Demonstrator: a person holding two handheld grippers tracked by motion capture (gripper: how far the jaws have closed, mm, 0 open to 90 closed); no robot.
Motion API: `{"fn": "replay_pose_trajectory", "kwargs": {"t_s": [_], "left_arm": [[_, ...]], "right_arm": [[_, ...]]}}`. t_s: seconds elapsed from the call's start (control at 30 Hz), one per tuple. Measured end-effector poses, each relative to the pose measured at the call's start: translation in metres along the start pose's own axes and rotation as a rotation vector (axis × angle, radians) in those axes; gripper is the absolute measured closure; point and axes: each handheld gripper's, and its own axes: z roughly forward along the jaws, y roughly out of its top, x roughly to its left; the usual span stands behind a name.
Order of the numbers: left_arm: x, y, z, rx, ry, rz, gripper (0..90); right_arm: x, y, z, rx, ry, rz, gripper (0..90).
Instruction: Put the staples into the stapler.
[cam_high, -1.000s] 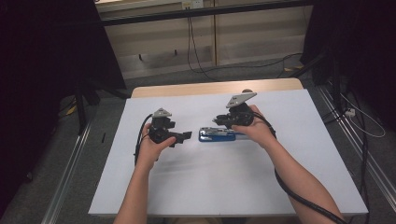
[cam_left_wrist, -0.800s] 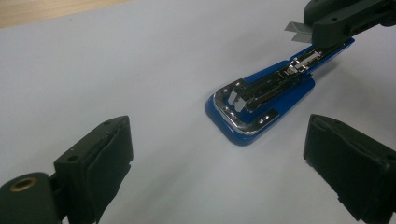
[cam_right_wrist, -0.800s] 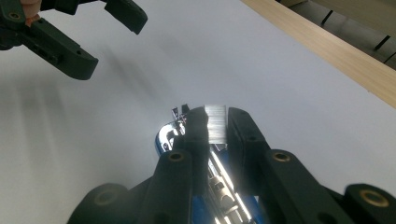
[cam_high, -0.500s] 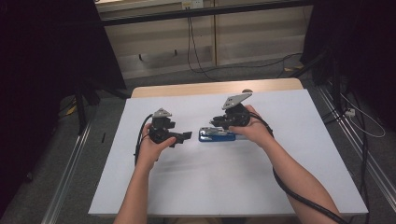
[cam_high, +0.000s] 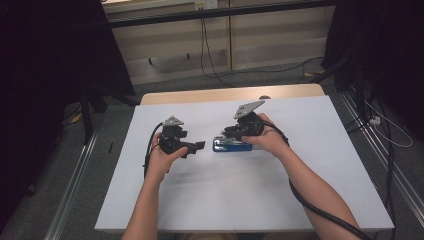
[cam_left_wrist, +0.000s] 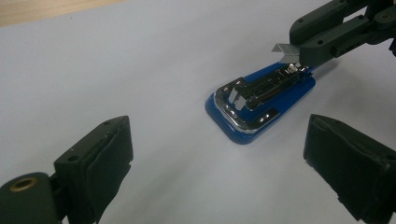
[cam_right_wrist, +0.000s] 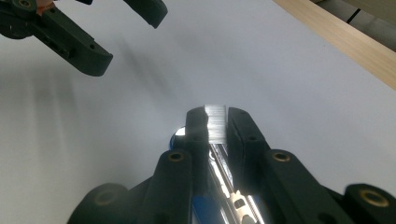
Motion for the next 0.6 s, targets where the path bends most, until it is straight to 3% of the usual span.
{"fn": "replay_pose_trajectory", "kwargs": {"t_s": [0.6], "left_arm": [[0.002, 0.000, -0.002, -0.007, -0.001, -0.006, 8.3]], "right_arm": [[0.002, -0.001, 0.010, 0.043, 0.052, -0.056, 79.6]]}}
